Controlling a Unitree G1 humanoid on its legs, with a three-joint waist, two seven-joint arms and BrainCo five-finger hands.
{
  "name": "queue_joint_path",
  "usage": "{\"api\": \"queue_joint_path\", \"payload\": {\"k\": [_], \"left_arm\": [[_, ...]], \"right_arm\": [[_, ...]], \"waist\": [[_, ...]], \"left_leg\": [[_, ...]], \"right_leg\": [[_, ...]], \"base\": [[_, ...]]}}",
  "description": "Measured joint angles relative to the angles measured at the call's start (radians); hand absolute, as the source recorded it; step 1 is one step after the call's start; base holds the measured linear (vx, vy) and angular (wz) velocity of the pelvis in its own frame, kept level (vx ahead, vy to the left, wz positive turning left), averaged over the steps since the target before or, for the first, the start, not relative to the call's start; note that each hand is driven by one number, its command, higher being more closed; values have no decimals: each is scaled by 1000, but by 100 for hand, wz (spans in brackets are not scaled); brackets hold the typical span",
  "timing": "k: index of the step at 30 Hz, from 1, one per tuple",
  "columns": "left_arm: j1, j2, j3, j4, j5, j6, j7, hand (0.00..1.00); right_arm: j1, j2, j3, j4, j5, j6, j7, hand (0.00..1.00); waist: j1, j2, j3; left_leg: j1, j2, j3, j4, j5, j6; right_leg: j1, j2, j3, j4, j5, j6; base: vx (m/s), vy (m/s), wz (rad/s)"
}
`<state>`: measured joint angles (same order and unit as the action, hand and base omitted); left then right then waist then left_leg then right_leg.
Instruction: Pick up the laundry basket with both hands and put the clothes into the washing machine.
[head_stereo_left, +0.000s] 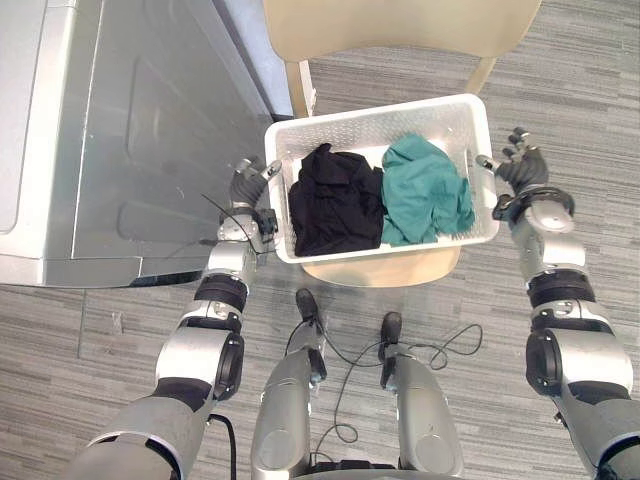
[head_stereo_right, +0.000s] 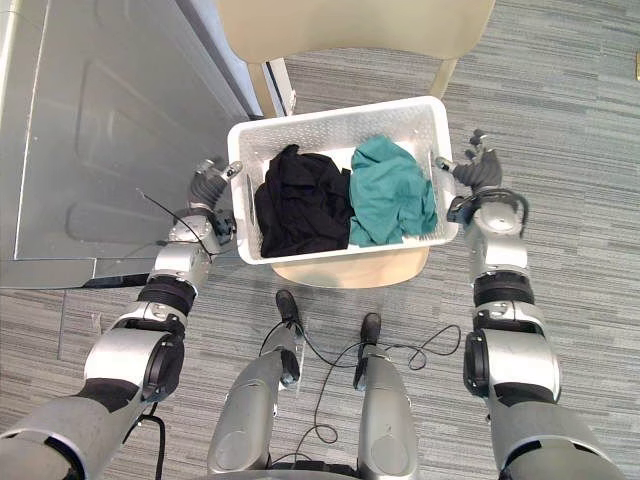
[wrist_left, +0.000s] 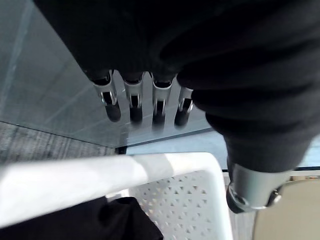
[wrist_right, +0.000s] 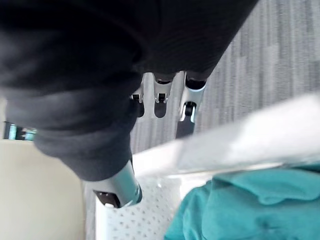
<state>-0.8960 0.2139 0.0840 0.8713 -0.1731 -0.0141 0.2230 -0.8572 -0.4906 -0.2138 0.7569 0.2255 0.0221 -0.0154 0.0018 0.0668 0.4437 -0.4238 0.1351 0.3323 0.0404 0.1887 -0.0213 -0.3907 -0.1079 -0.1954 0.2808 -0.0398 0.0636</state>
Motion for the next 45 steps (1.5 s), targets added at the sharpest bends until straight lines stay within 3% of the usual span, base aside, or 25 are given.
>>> {"api": "queue_joint_path", "payload": {"k": [8, 14, 17, 21, 25, 29, 36, 38, 39, 41, 43, 44, 45], "left_arm": [[39, 2, 42, -71, 17, -17, 0, 0], [270, 7, 47, -242, 7, -44, -4, 0], [444, 5, 58, -304, -5, -63, -10, 0], [709, -78, 84, -305, -33, -65, -54, 0], [854, -146, 128, -174, -32, -69, -102, 0], [919, -201, 242, 97, -30, -54, -137, 0], [1013, -204, 321, 201, 24, -11, -187, 0], [1026, -201, 319, 204, 29, -12, -197, 0], [1036, -201, 315, 201, 28, -13, -201, 0], [1034, -202, 300, 190, 15, -15, -201, 0], [1021, -219, 299, 147, -20, -26, -199, 0], [1013, -220, 298, 150, -24, -25, -198, 0], [1002, -221, 300, 150, -34, -24, -196, 0]], "right_arm": [[116, -12, -67, -33, 1, -7, 17, 0], [343, -3, -214, -62, 2, -8, 23, 0], [479, 54, -295, -67, 9, -16, 38, 0], [722, 184, -385, -18, 9, -17, 45, 0], [858, 301, -395, 98, 0, -17, 74, 0], [903, 428, -374, 284, -39, -15, 118, 0], [934, 465, -362, 354, -52, -13, 133, 0], [940, 459, -333, 359, -64, -13, 147, 0], [947, 450, -300, 364, -72, -13, 151, 0], [945, 440, -247, 365, -79, -14, 151, 0], [934, 417, -170, 359, -81, -15, 148, 0], [932, 415, -165, 356, -81, -16, 147, 0], [922, 404, -172, 353, -80, -16, 139, 0]], "waist": [[10, -3, -2], [14, -10, -5], [12, -27, -20], [8, -39, -121], [10, -43, -203], [11, -46, -257], [13, -42, -301], [11, -54, -309], [12, -41, -324], [12, -41, -328], [14, -34, -329], [12, -36, -320], [12, -22, -303]], "left_leg": [[59, -4, 43, -21, -28, 3], [128, -15, 56, -42, -11, 17], [164, -22, 46, -50, -9, 19], [209, -46, -14, -79, -2, 13], [285, -63, -38, -118, -2, 12], [364, -71, -32, -135, -20, -11], [482, -77, -36, -142, -48, -10], [502, -81, -66, -142, -47, -10], [479, -83, -101, -142, -43, -14], [425, -86, -183, -141, -23, -29], [314, -89, -307, -135, 23, -32], [291, -93, -315, -135, 21, -31], [254, -93, -301, -141, -46, -22]], "right_leg": [[41, -18, -27, 25, -41, -15], [109, -34, -48, 34, -61, -5], [147, -36, -51, 30, -78, 2], [214, -42, -82, -5, -96, 12], [288, -45, -94, -49, -101, 21], [375, -45, -83, -94, -103, 28], [509, -45, -87, -126, -113, 33], [546, -44, -114, -131, -112, 35], [544, -35, -147, -132, -114, 35], [535, -25, -215, -137, -121, 26], [463, -20, -330, -55, -156, -2], [454, -24, -365, -37, -163, -4], [451, -20, -444, -35, -152, -21]], "base": [[-51, -18, 3], [50, -17, 14], [98, -40, 8], [158, -50, 23], [130, -13, 8], [50, 15, -5], [15, 7, 1], [-22, -29, 40], [-59, -57, 72], [-76, -73, 110], [-56, -85, 168], [-67, -76, 180], [-109, -72, 159]]}}
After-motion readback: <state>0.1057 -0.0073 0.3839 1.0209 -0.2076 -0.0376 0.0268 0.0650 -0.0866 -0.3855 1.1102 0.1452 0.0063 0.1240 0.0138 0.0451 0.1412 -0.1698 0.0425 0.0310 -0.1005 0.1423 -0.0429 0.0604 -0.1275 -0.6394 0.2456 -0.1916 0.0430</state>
